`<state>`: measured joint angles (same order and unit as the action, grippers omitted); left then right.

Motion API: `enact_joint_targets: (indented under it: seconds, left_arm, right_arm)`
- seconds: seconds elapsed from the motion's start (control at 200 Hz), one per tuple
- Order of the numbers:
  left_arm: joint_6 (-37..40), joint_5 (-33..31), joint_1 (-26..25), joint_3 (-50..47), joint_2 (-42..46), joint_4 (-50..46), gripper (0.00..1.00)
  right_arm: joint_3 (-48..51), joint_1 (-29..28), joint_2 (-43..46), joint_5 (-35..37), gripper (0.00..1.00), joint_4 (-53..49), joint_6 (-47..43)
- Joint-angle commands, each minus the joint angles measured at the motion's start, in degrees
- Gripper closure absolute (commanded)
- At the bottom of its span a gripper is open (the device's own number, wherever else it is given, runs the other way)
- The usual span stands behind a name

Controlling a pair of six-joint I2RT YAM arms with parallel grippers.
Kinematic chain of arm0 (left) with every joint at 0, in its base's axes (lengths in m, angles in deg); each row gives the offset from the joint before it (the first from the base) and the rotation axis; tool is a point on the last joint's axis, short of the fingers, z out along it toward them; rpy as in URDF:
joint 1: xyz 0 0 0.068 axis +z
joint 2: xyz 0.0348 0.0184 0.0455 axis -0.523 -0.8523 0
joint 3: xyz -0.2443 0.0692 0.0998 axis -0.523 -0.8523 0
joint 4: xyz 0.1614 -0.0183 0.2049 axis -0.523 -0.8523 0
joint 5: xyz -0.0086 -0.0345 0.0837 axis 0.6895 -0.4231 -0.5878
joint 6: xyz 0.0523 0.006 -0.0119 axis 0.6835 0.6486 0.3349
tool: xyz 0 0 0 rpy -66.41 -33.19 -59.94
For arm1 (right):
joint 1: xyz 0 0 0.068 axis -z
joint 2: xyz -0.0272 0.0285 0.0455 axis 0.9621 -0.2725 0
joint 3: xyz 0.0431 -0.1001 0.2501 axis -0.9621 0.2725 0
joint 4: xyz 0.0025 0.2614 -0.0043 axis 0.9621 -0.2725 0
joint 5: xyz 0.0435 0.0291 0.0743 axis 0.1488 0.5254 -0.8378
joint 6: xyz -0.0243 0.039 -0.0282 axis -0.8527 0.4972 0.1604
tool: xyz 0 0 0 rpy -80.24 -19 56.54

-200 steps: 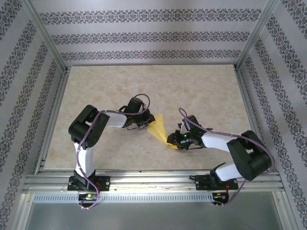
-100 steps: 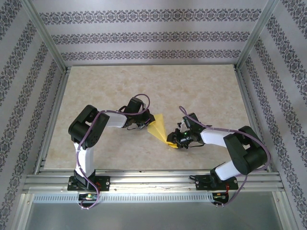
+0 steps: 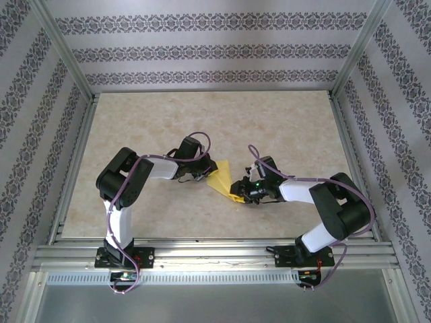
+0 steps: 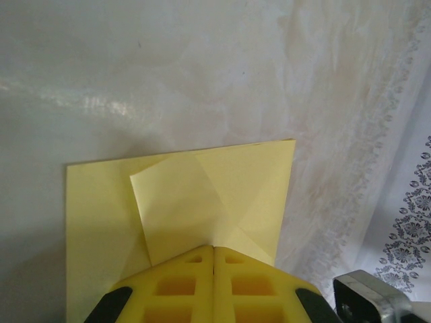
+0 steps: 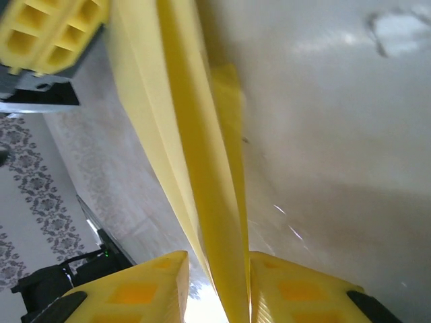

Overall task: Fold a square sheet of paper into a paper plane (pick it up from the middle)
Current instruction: Turn over the paper at the center of the table.

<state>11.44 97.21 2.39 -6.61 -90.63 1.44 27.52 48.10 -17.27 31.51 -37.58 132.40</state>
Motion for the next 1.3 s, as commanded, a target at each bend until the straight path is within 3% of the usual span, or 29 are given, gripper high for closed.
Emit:
enact_joint_targets:
  seconds: [0.0,0.275,0.44,0.589,0.679,0.759,0.934,1.069,1.294]
  left_arm:
    - [-0.3,-2.6,1.0,-1.6,0.0,-2.2,0.96]
    - [-1.2,-2.0,1.0,-1.0,0.6,-1.3,0.91]
    - [-0.5,-1.7,1.0,-1.5,4.1,0.4,0.79]
    - [4.1,-4.3,1.0,-1.9,11.2,-3.6,0.66]
    - [7.4,-7.5,1.0,-2.5,16.1,-6.8,0.64]
    - [10.3,-11.7,0.9,-3.5,20.6,-10.1,0.65]
    - [15.3,-23.4,0.9,-7.5,31.0,-17.8,0.66]
    - [16.6,-31.4,1.1,-11.4,38.3,-21.0,0.59]
    - [16.3,-40.1,2.2,-14.9,46.3,-24.4,0.54]
  right_arm:
    - [-0.4,0.6,-0.6,-0.7,0.72,4.3,0.6]
    - [-0.9,0.9,-2.7,-0.9,0.8,8.2,1.7]
    - [-0.3,1.5,-0.9,-1.2,0.89,8.0,0.5]
    - [0.0,3.3,4.2,-0.2,0.94,3.4,-3.2]
    - [-1.8,4.6,8.5,2.1,0.98,-3.6,-8.4]
    - [-7.4,4.7,12.5,10.4,0.97,-20.2,-17.9]
    - [-21.9,2.1,14.0,40.4,0.96,-50.4,-36.2]
    - [-27.2,-3.4,12.5,61.6,0.98,-59.2,-42.2]
    - [-33.8,-12.4,5.2,73.1,0.94,-64.6,-44.0]
